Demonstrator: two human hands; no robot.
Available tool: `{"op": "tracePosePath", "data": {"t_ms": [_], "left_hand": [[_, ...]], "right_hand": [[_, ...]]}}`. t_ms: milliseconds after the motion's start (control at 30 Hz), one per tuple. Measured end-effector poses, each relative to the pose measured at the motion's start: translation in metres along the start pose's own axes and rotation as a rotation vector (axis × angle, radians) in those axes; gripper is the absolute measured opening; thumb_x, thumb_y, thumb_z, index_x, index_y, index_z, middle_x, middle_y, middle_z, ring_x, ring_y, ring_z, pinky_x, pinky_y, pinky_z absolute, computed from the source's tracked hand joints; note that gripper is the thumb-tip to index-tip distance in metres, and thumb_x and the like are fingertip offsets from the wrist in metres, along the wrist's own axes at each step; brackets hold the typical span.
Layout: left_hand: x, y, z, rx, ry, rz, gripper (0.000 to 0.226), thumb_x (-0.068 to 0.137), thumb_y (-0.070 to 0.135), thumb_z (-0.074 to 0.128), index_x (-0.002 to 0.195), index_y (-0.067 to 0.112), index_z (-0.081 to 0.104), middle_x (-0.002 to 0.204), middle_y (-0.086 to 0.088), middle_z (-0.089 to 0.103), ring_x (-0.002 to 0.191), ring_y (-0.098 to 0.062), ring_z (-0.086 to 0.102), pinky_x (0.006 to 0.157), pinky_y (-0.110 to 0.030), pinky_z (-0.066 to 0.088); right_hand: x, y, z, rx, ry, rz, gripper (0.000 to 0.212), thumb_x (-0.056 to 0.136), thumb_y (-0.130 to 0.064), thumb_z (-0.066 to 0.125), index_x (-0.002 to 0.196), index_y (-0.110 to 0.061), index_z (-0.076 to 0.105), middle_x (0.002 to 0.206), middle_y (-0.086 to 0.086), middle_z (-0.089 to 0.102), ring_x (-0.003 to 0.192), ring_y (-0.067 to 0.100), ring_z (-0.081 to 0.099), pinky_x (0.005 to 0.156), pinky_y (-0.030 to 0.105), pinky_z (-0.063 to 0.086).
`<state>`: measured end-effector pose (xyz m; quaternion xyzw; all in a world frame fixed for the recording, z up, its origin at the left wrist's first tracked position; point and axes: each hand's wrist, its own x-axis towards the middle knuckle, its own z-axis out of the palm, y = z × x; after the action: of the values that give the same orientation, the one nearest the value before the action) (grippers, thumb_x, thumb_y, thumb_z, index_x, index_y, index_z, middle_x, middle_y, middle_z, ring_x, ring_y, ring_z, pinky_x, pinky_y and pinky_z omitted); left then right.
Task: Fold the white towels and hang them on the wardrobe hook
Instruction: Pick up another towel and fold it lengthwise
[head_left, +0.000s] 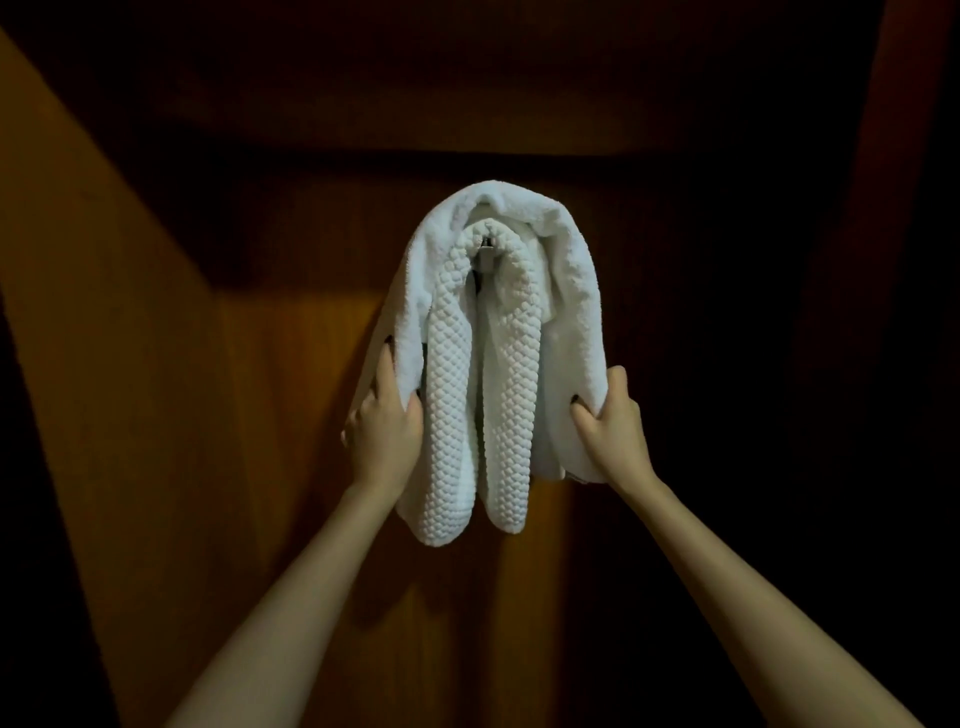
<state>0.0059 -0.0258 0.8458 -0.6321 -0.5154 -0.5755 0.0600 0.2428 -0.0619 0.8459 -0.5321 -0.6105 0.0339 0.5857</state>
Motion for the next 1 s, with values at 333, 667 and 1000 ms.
{"op": "tracePosePath", "data": {"t_ms": [333,667,1000], "left_hand": [[-0.003,-0.014,-0.011,-0.218,-0.222,-0.021,0.046,0.097,0.019,0.051,0.139,0.009,0.037,0.136,-0.011,0.050,0.121,-0.023,0.050,0.090,-0.032,0.042],[0.107,0.078,-0.052,0.076,-0.081,0.379,0.027,0.097,0.022,0.047,0.121,0.023,0.060,0.148,-0.003,0.037,0.126,-0.030,0.046,0.099,-0.045,0.039],[0.141,0.085,-0.060,0.043,-0.026,0.519,0.029,0.091,0.000,0.049,0.113,0.014,0.062,0.122,-0.005,0.061,0.109,-0.022,0.059,0.086,-0.024,0.043]], "right_hand": [[-0.017,0.007,0.006,-0.102,-0.082,-0.082,0.059,0.097,-0.021,0.051,0.149,-0.019,0.022,0.128,0.008,0.059,0.107,0.021,0.063,0.085,0.040,0.055],[0.097,-0.102,-0.020,-0.303,-0.018,-0.454,0.034,0.095,-0.013,0.055,0.126,-0.025,0.062,0.151,0.009,0.035,0.138,0.027,0.035,0.109,0.039,0.038],[0.126,-0.112,-0.021,-0.189,0.001,-0.559,0.038,0.083,-0.015,0.045,0.113,-0.017,0.069,0.117,0.000,0.066,0.108,0.017,0.062,0.085,0.038,0.054]]}}
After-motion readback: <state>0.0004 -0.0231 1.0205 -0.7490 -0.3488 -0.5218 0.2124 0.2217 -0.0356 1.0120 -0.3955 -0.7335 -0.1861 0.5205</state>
